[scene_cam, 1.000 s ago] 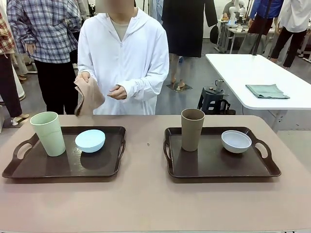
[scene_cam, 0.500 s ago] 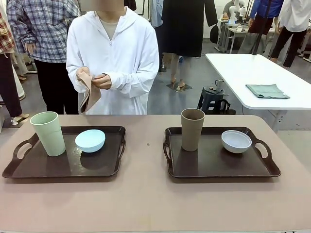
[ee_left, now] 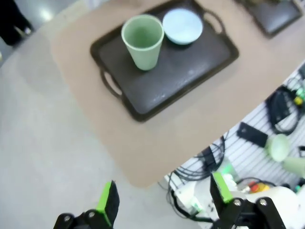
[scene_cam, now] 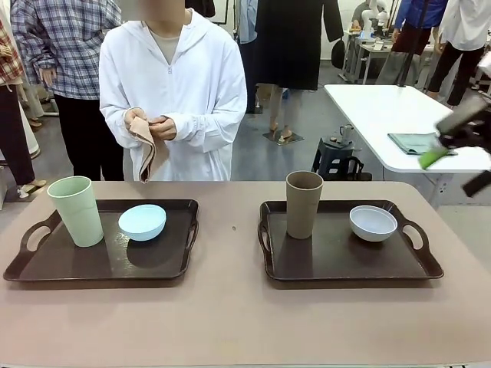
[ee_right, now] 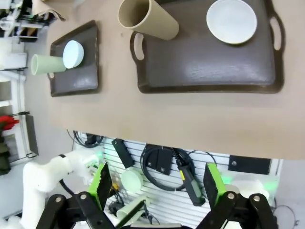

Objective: Set up a tray with a mat and arrange the tableware.
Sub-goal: Pick up the Picnic Bowl and Reusable plastic cup from the Handle tray in front of the human's position and hold them in the air.

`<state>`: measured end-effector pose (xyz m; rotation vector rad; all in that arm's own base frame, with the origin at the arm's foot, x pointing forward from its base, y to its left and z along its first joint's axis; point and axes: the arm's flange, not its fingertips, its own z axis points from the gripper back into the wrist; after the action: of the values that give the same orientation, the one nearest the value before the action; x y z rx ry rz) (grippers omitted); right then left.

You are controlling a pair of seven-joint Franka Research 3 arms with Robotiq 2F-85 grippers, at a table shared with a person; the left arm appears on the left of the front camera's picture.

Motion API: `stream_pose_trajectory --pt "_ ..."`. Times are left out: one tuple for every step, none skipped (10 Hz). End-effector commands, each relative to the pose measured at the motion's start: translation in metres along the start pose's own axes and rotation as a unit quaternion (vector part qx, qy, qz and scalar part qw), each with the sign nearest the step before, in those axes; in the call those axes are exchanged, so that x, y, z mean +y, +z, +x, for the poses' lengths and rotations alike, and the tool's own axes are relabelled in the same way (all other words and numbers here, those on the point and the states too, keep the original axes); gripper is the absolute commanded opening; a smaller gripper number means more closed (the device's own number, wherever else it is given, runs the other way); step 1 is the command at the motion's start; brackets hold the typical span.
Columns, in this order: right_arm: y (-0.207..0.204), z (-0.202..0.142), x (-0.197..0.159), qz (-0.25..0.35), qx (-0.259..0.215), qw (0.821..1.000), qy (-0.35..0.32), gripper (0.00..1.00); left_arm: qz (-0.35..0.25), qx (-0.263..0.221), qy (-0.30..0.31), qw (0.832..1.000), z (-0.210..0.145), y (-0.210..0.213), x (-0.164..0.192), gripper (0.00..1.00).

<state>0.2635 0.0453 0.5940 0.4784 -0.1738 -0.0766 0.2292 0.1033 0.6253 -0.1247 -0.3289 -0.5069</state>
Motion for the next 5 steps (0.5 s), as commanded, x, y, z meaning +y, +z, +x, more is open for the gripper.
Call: stream_pose_trajectory --pt "-0.017 0.032 0.023 -0.014 0.022 1.0 -0.016 1.0 0.006 0.033 -0.011 0.999 0.009 -0.014 -0.006 1.0" --pt "-0.027 0.04 0.032 -0.012 0.022 0.999 -0.02 1.0 0.014 0.045 -0.017 0.999 0.015 -0.017 -0.007 1.0" --pt "-0.03 0.033 0.026 -0.002 0.042 0.999 -0.025 1.0 -0.012 0.024 0.004 1.0 0.013 -0.018 -0.008 1.0" --pt "-0.024 0.023 0.032 -0.016 0.015 1.0 -0.006 1.0 0.004 0.028 -0.02 0.999 0.013 -0.014 -0.01 1.0" --pt "-0.024 0.023 0.032 -0.016 0.015 1.0 -0.006 1.0 0.004 0.028 -0.02 0.999 0.013 -0.014 -0.01 1.0"
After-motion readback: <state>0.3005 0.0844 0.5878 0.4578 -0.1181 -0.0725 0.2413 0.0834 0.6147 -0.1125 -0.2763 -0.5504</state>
